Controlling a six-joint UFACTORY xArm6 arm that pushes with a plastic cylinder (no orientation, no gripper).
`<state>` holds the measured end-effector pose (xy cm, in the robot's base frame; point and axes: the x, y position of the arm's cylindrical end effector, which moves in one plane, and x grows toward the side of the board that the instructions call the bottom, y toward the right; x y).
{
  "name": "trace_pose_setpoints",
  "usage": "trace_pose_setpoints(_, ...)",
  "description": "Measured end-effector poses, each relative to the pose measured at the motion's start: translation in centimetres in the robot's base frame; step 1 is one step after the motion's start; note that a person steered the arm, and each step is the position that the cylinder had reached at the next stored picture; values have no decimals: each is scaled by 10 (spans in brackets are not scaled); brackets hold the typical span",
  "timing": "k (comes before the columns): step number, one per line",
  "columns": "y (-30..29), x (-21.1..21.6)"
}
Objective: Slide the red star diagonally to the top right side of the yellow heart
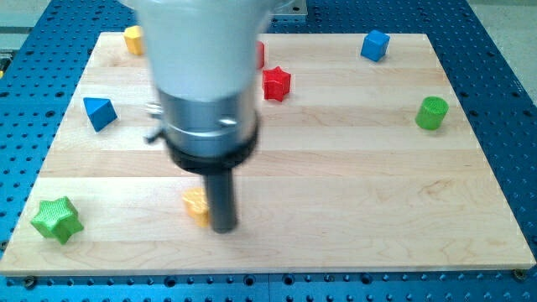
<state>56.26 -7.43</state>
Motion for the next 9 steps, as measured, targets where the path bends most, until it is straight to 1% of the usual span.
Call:
trace_pose_setpoints(1,19,-49)
trace_pose_setpoints(2,29,-155)
trace_pose_setpoints(3,36,-226)
trace_pose_setpoints(4,76,-248)
trace_pose_setpoints(5,124,-226)
trace_pose_setpoints(6,133,-101)
trace_pose_setpoints(7,126,-106)
trace_pose_setpoints(8,120,-163)
trace_pose_setpoints(9,214,-133)
